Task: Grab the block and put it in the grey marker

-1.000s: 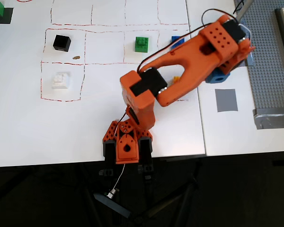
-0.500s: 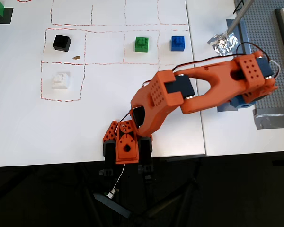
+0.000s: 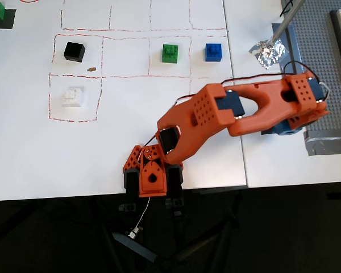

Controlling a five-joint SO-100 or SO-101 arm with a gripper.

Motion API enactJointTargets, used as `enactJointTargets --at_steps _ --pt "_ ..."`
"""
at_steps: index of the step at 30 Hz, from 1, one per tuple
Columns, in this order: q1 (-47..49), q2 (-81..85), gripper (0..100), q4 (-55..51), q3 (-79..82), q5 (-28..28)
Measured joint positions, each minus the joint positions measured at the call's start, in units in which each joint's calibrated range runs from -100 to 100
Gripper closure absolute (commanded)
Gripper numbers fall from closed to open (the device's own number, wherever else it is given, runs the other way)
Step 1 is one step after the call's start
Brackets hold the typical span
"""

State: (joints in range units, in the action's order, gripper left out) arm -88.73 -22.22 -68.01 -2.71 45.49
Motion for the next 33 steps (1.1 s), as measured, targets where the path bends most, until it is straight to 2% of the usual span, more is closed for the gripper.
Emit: enactJointTargets --at_steps 12,18,22,26,33 --pt "-2.1 -2.6 73 1.1 -4.2 0.2" --pt "-3.1 -2.5 64 1.0 -4.2 1.1" --pt "-2.8 -1.7 63 -5.0 -4.2 1.0" --pt "-2.2 6.0 67 -14.2 -4.2 -1.3" --pt "10.6 23.3 75 -28.1 -4.3 -6.4"
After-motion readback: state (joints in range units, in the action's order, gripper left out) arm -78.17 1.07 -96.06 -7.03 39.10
